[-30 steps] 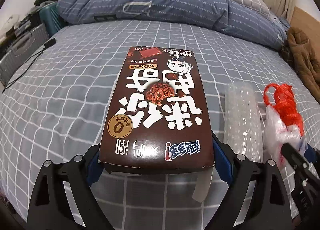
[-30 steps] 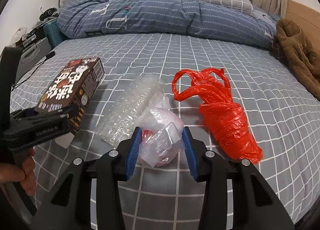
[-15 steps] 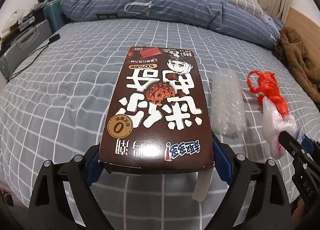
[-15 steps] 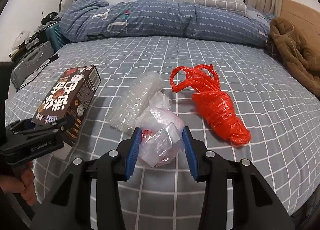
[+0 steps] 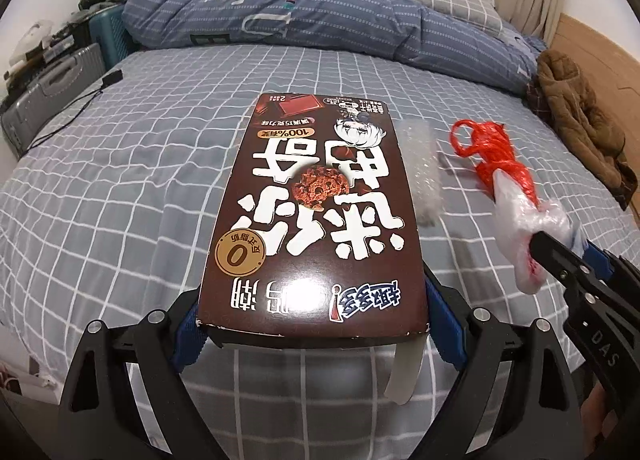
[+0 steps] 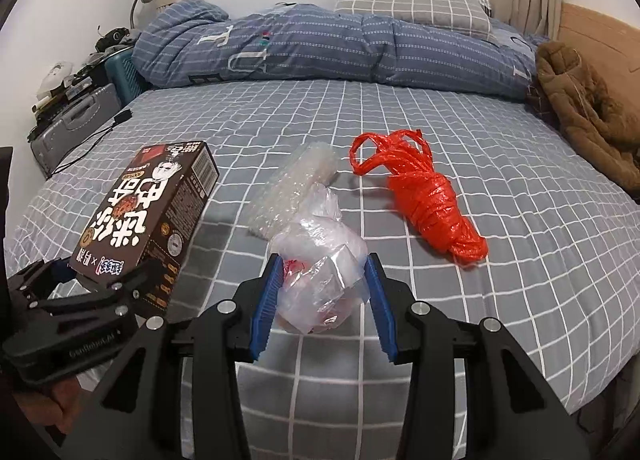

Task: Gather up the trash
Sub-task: 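Carry the brown box and pink-white bag in both tools down over the bin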

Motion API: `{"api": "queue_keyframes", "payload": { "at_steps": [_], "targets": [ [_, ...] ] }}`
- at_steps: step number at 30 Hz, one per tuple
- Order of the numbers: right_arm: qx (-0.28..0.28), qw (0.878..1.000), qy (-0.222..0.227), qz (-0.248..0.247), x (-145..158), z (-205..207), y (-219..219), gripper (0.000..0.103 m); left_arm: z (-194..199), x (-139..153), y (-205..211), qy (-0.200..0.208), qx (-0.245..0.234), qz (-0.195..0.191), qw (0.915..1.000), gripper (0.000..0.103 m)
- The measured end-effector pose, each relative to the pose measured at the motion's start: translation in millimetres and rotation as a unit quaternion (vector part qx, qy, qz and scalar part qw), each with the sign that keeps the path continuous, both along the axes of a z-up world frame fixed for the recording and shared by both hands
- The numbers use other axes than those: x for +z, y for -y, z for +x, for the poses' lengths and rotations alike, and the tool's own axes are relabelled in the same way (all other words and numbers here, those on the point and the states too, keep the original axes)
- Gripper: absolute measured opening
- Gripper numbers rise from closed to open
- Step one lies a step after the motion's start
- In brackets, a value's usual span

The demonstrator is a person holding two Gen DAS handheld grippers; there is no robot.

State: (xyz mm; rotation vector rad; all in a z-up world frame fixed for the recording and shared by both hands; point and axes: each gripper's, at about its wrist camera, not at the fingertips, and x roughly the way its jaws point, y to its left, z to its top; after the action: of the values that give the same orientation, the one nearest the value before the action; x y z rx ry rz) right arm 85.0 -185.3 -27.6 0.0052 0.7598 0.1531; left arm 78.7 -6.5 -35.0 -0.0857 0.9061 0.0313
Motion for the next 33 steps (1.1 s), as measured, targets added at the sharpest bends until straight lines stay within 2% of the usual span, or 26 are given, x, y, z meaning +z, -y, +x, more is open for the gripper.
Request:
{"api": "queue_keyframes", "payload": {
  "at_steps": [13, 33],
  "targets": [
    [0.006, 1.000, 0.002, 0.009, 8.1, -56.7, -1.7, 0.041, -67.6, 8.8, 0.0, 0.004, -0.008, -0.007, 0.9999, 0.088],
    [0.010, 1.000, -0.018, 0.011, 1.6, -146.2, 2.5, 0.041, -173.5, 0.4, 11.4, -0.025, -0.020, 0.000, 0.9995, 0.088]
  ]
}}
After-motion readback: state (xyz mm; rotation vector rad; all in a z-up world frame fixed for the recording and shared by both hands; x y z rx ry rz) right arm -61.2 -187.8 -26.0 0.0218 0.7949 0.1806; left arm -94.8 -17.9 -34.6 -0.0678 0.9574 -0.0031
